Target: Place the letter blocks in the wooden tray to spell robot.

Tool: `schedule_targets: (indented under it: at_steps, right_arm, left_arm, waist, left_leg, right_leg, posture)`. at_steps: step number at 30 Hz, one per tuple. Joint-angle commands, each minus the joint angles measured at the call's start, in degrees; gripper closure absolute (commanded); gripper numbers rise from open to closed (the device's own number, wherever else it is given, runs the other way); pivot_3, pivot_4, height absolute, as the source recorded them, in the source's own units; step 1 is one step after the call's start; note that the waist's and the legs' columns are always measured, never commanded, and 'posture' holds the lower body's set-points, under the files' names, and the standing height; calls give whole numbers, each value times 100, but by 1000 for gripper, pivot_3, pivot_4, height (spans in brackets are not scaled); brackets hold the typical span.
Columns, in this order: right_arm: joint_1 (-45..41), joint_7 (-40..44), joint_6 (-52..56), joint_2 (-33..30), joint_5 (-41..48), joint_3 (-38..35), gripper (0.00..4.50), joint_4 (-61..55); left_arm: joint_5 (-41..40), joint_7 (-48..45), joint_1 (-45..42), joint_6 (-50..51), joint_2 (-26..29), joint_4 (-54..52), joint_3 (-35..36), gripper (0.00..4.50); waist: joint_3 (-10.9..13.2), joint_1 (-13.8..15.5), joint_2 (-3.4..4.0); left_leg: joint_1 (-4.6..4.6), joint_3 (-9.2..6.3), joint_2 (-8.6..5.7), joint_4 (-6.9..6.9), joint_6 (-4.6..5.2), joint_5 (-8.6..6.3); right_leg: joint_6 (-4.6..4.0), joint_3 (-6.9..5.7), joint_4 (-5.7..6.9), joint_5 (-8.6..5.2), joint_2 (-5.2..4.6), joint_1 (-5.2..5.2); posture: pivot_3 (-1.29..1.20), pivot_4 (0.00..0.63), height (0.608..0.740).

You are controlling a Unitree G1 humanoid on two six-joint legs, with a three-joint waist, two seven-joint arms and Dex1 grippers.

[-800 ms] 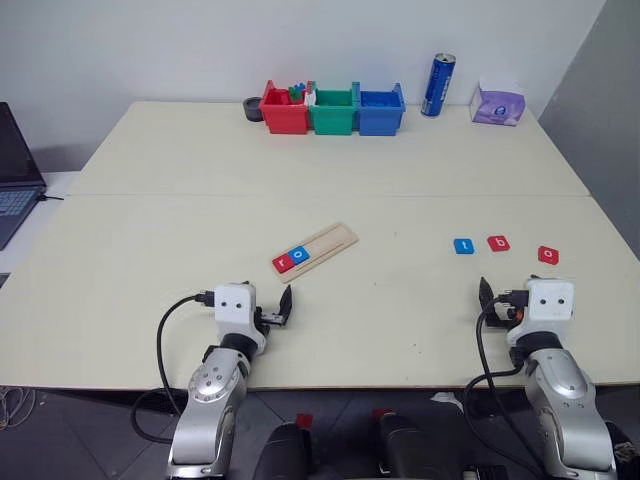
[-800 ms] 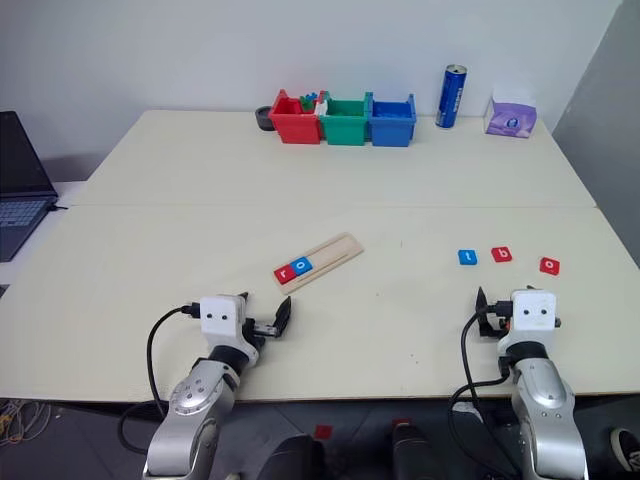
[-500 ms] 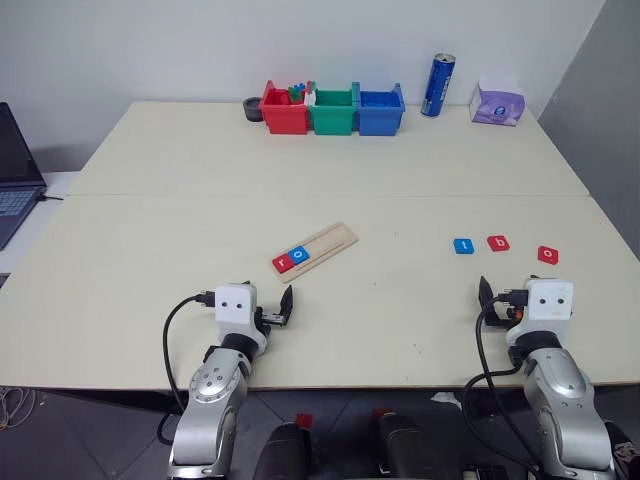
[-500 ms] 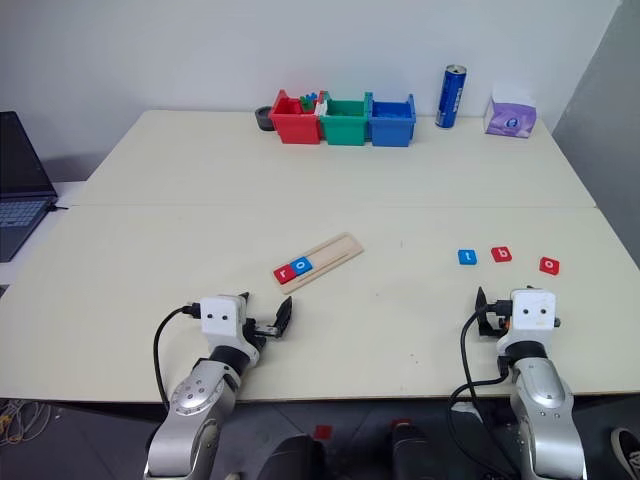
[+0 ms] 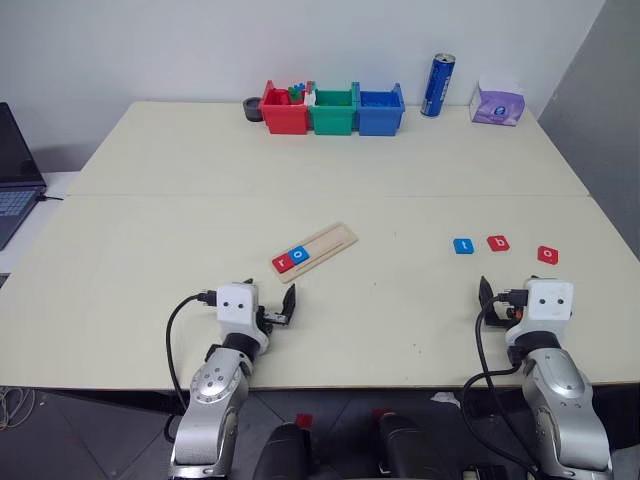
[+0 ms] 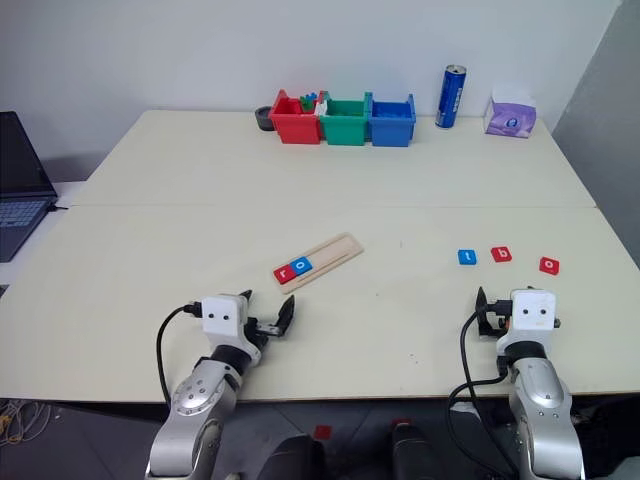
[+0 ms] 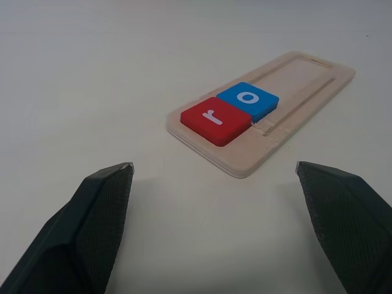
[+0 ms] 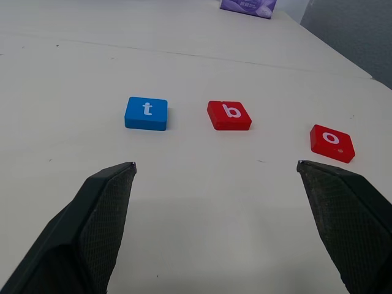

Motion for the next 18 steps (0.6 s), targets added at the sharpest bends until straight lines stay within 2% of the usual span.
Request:
schedule_targets:
  at_steps: [1, 6, 10, 14, 18]
  right_arm:
    - [-155, -24, -106, -6, -6, -25, 25, -128]
    - [-671, 233, -75, -49, 188, 110, 25, 26]
    - [-1395, 847, -1, -198, 519, 351, 25, 411]
    - [-2097, 1564, 137, -552, 785, 526, 25, 852]
    - [-2029, 2052, 523, -681, 1216, 726, 25, 376]
  left_arm:
    - [-93, -118, -108, -176, 90, 46, 93, 0]
    - [-238, -511, -262, -175, 366, 6, 181, 0]
    - [-569, -957, -563, -68, 642, 74, 269, 0]
    - [-792, -1093, -1041, 195, 689, 182, 241, 0]
    - [-941, -1230, -1391, 463, 717, 194, 141, 0]
  waist:
    - [0, 0, 0]
    - [0, -10, 0]
    - [0, -10, 0]
    - [1, 18, 0]
    - [0, 27, -1]
  left_leg:
    - [0, 1, 0, 0, 0, 0]
    - [1, 2, 2, 0, 0, 0]
    - [3, 6, 7, 0, 0, 0]
    - [0, 9, 4, 1, 0, 0]
    - [-5, 4, 5, 3, 0, 0]
  right_leg:
    - [0, 0, 0, 0, 0, 0]
    - [-3, 0, 0, 2, 5, 0]
    - [-10, -1, 0, 6, 13, 0]
    - [-11, -8, -2, 7, 11, 2]
    - [-12, -12, -7, 7, 9, 3]
  posture:
    - [0, 150, 740]
    - [0, 150, 740]
    - [0, 150, 740]
    - [0, 150, 740]
    - [0, 150, 740]
